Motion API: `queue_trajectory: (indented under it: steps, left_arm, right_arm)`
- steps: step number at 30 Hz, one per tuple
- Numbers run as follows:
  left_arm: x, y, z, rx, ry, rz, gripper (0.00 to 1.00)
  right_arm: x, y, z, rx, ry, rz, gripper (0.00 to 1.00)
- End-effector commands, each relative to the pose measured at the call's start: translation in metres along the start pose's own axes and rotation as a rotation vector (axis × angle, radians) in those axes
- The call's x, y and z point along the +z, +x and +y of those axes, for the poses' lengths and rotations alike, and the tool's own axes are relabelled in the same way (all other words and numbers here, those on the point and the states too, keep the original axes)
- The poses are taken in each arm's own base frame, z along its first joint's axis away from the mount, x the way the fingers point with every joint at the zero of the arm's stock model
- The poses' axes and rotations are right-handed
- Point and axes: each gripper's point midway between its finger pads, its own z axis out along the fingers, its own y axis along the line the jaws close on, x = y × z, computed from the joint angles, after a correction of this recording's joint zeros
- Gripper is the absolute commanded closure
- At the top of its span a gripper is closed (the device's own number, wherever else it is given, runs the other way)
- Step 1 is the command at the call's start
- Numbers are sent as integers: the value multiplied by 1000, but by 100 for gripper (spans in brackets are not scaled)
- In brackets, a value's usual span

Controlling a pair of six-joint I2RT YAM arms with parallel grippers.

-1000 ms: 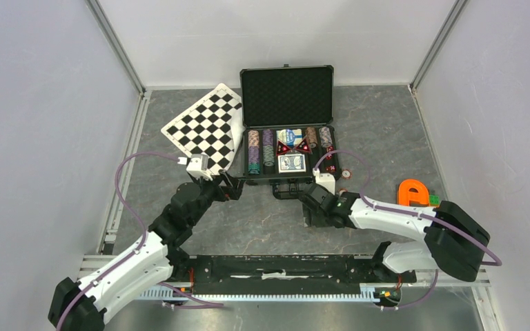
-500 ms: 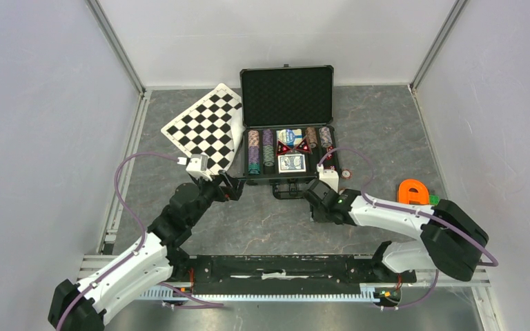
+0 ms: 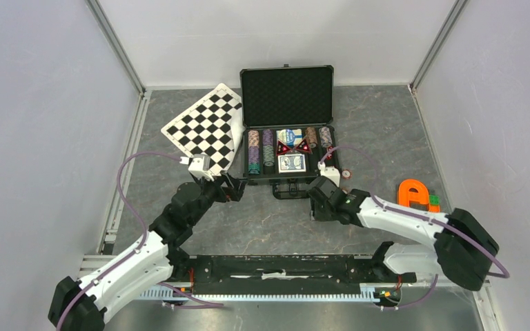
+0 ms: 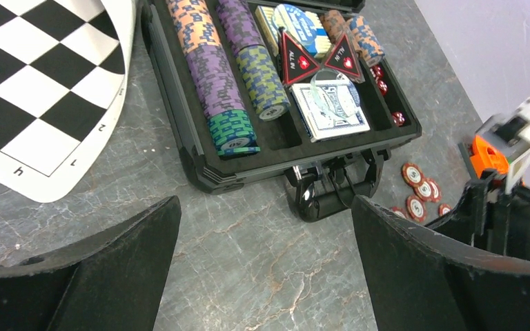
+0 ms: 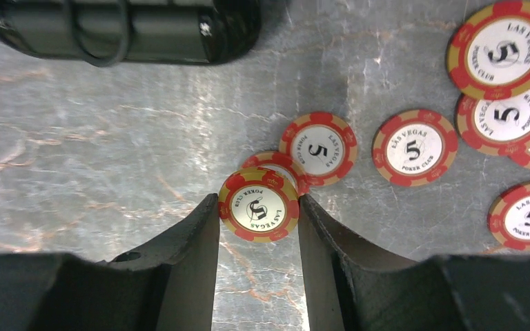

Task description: Pack up texas hold em set

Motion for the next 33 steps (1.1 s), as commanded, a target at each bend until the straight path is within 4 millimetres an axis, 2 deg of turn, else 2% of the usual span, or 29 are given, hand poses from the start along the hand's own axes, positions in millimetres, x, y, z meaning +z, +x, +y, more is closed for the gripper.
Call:
queue_trajectory:
  steps: [1,4,9,13,16,20,23,27,30,33]
  left_arm:
    - [3,0,-16,-18,78,0,0]
    - [6,8,-25,-16,127,37,0]
    - [8,20,-48,-66,251,88,0]
    - [5,19,-65,-21,320,61,0]
    - [1,11,-75,41,357,3,0]
    - [-1,5,-92,72,434,-84,0]
    - [4,6,-104,89,462,-99,3]
    - [15,17,-126,163,484,-73,6]
    - [24,17,-134,191,460,-86,11]
    - [25,10,-142,191,470,-119,13]
  right_arm:
    - [-13,-24,13,39,-130,-85,68]
    - [-17,-30,14,60,-185,-100,69]
    - [-32,-54,36,105,-351,-167,68]
    - [-56,-93,59,204,-509,-292,69]
    - [-81,-120,81,308,-679,-379,72]
    - [-111,-146,101,443,-881,-474,75]
    - [-132,-155,118,502,-1032,-480,78]
    - [-145,-157,135,529,-1145,-460,79]
    - [-149,-156,141,531,-1159,-458,79]
    - [-147,-152,138,538,-1141,-461,78]
